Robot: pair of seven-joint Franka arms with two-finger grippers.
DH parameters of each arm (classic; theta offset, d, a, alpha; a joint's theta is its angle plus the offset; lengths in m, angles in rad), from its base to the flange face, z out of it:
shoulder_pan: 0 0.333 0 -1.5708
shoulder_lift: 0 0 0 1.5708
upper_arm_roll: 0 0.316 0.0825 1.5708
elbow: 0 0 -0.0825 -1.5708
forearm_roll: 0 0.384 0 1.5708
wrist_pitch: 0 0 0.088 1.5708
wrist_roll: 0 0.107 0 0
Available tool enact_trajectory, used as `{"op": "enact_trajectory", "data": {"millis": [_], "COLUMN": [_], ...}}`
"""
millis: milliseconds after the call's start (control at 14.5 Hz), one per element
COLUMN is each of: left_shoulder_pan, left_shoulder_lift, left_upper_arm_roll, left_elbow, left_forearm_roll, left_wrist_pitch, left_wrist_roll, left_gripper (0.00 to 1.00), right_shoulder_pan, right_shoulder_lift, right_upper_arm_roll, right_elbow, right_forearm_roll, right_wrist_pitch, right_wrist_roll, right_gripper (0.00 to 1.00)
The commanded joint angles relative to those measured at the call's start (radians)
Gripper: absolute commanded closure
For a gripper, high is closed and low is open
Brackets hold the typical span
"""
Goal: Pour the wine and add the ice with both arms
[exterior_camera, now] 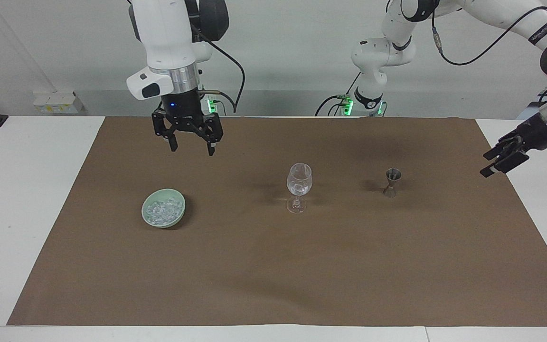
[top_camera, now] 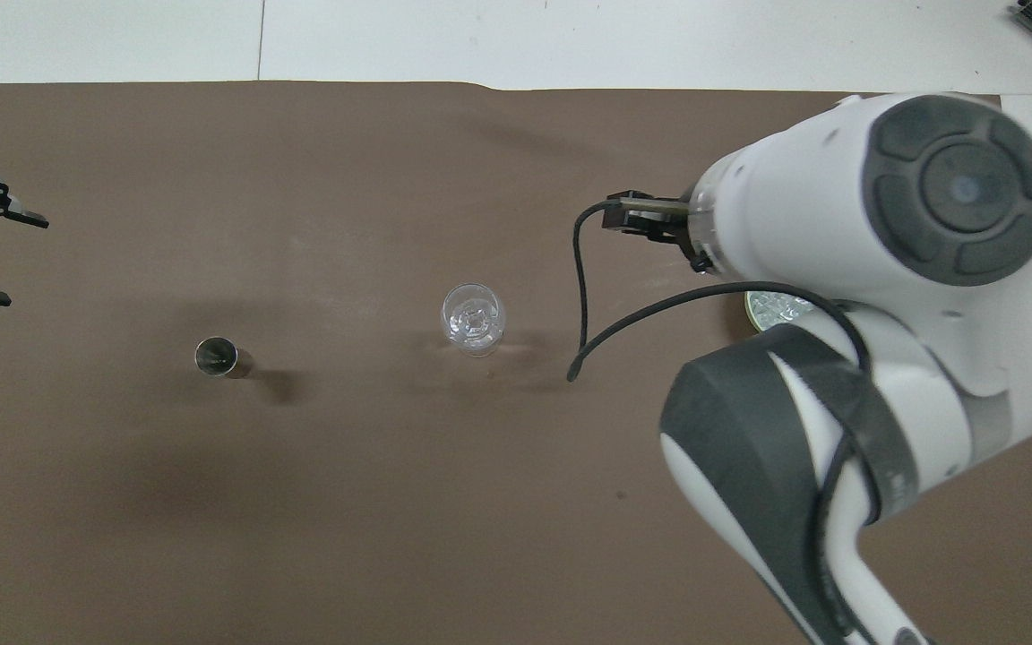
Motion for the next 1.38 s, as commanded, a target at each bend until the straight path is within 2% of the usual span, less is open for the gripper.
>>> {"op": "enact_trajectory", "data": {"millis": [0,277,415,622,830,1037,1314], "left_shoulder_pan": [0.046,0.046,0.051,0.071,0.016,0.011,0.015], "left_shoulder_lift": [-0.045,-0.136,-0.174,-0.185,-0.188,-0.239,-0.331], "left_upper_arm_roll": [-0.067,-0.087,-0.139,-0.26,-0.263,-0.294,-0.322], "left_elbow": [0.01,0.013,0.014,0.057,0.059,0.057,-0.054], "left_forearm_roll": [0.109,0.163,0.215,0.324,0.36,0.365,0.358], "left_wrist_pitch": [-0.032,-0.038,-0.035,-0.04,-0.072,-0.13,-0.139], "left_wrist_roll": [0.088,0.224,0.249,0.271,0.298,0.34,0.363], "left_gripper": [0.0,0.0,0.0,0.0,0.0,0.0,0.0], "right_shoulder_pan": [-0.063,-0.115,-0.135,-0.146,-0.143,-0.143,-0.145], "right_shoulder_lift": [-0.02,-0.022,-0.025,-0.068,-0.096,-0.1,-0.111], "right_upper_arm_roll": [0.011,0.011,0.011,0.01,0.01,0.01,0.011], "right_elbow": [-0.011,-0.011,-0.016,-0.082,-0.091,-0.088,-0.078], "right_forearm_roll": [0.024,0.026,0.026,0.026,0.026,0.024,0.024], "right_wrist_pitch": [-0.069,-0.153,-0.171,-0.166,-0.172,-0.192,-0.184], "right_wrist_roll": [-0.131,-0.17,-0.176,-0.233,-0.233,-0.236,-0.235], "right_gripper": [0.0,0.0,0.0,0.0,0.0,0.0,0.0]}}
